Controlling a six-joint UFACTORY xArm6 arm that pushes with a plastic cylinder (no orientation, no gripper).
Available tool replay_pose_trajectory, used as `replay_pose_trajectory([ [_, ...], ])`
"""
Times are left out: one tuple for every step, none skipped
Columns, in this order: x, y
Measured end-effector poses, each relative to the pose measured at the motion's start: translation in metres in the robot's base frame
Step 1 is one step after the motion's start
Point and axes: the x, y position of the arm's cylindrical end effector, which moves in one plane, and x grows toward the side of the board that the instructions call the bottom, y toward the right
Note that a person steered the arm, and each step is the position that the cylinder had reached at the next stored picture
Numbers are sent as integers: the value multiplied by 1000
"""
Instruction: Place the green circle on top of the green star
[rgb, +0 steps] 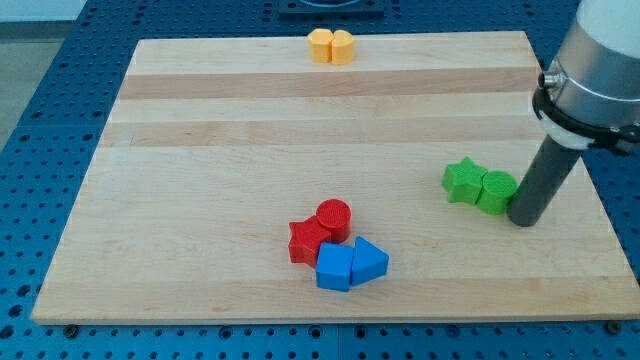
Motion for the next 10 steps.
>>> replay_pose_trajectory([
  [-4, -2],
  [-6, -16],
  [-8, -37],
  [-11, -40],
  [-13, -33],
  [-26, -33],
  [-44, -32],
  [-64, -21],
  [-88, -7],
  [-117, -4],
])
